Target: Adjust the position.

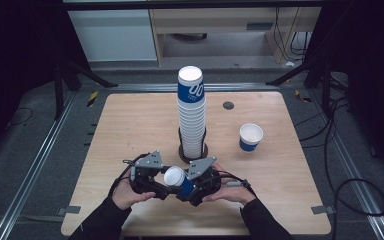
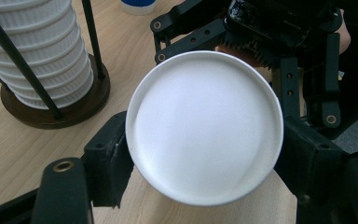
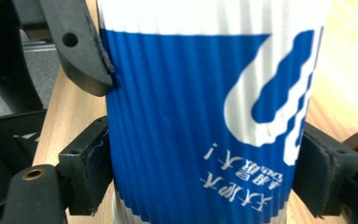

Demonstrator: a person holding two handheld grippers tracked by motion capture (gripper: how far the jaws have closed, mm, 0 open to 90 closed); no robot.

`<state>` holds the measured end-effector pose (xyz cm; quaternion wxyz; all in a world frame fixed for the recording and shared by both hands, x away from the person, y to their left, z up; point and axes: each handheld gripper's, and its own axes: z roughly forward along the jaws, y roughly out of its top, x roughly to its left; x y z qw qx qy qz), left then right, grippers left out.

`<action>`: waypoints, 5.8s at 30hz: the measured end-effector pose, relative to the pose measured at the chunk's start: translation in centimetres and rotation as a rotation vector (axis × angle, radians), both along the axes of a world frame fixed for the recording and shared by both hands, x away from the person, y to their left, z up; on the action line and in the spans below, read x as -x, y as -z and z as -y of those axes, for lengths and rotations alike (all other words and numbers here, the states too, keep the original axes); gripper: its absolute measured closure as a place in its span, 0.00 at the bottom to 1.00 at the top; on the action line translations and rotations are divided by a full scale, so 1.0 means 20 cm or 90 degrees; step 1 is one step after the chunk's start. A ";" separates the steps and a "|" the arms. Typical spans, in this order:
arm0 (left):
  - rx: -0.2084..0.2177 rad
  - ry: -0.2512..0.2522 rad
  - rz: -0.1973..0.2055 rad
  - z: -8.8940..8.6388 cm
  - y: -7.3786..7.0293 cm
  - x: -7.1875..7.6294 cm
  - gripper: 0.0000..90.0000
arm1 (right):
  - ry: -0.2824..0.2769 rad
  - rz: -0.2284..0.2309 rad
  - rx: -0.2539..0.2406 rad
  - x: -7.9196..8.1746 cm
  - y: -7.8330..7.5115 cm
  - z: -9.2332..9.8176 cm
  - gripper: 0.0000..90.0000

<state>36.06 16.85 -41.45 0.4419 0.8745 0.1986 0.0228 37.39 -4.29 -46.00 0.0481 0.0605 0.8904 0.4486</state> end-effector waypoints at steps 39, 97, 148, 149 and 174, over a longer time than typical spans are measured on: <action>0.157 -0.026 0.046 -0.12 -0.08 0.00 0.30 | 0.048 -0.060 -0.160 -0.06 -0.06 0.12 0.10; -0.018 0.041 -0.031 -0.06 0.02 -0.03 0.28 | 0.003 -0.019 -0.031 -0.02 0.01 0.06 0.15; 0.163 0.046 -0.007 -0.12 -0.03 -0.02 0.27 | -0.013 -0.101 -0.223 -0.06 -0.10 0.22 0.16; 0.161 0.044 -0.006 -0.13 -0.03 -0.02 0.26 | -0.015 -0.102 -0.225 -0.06 -0.10 0.22 0.17; 0.065 0.042 -0.015 -0.19 -0.06 -0.05 0.19 | 0.001 -0.074 -0.181 -0.06 -0.11 0.25 0.18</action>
